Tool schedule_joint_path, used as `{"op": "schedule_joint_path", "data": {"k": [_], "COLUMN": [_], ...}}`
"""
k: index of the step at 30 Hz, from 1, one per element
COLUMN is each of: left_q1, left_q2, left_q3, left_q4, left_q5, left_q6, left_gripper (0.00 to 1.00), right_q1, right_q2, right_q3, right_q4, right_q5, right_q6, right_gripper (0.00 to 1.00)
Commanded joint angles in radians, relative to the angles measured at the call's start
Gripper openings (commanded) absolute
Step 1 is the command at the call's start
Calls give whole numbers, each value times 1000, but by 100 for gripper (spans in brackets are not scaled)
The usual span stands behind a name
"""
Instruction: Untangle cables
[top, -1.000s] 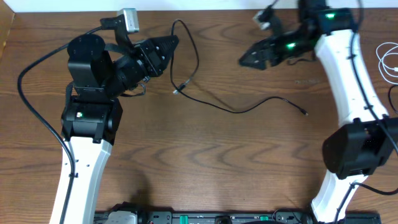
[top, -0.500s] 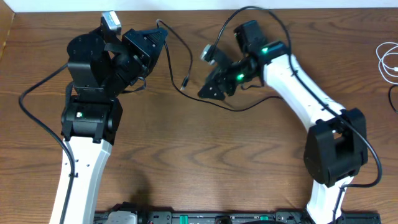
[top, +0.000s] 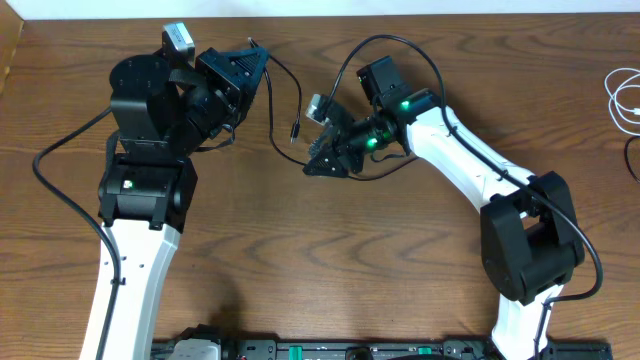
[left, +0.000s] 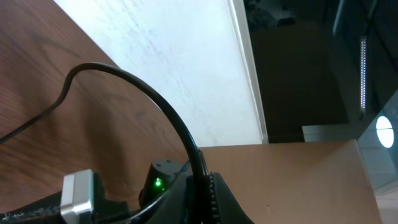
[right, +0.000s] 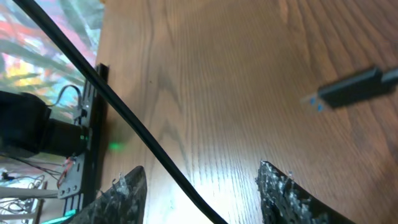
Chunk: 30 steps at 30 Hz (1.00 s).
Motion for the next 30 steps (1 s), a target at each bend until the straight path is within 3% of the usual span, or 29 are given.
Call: {"op": "schedule_joint_path", "data": {"k": [1, 8, 10, 13, 16, 21, 25, 30], "left_q1": [1, 1, 1, 1, 1, 1, 1, 1], "left_q2": [-4, -4, -4, -4, -4, -2, 8, 30], "left_q3": [18, 18, 18, 18, 18, 18, 18, 18], "left_q4": [4, -4, -7, -51, -105, -267, -423, -566], "left_q5": [-6, -5, -5, -6, -6, -20, -98, -197], "left_q6": [-8, -8, -8, 32, 97, 285, 402, 439], "left_gripper": [8, 7, 8, 8, 9, 24, 26, 26], "right_q1": [34, 74, 74, 60, 37, -43, -108, -195], "right_q2": [4, 4, 4, 3, 3, -13, -80, -239], "right_q3": [-6, -6, -6, -6, -6, -4, 20, 129], "right_q4": [25, 66, 63, 52, 33, -45, -147, -245], "right_q5": [-59, -17, -3, 20, 20, 19, 48, 296], "right_q6": [26, 77, 91, 158, 183, 232, 243, 388], "right_gripper": [48, 42, 20, 2, 1, 1, 1, 1]}}
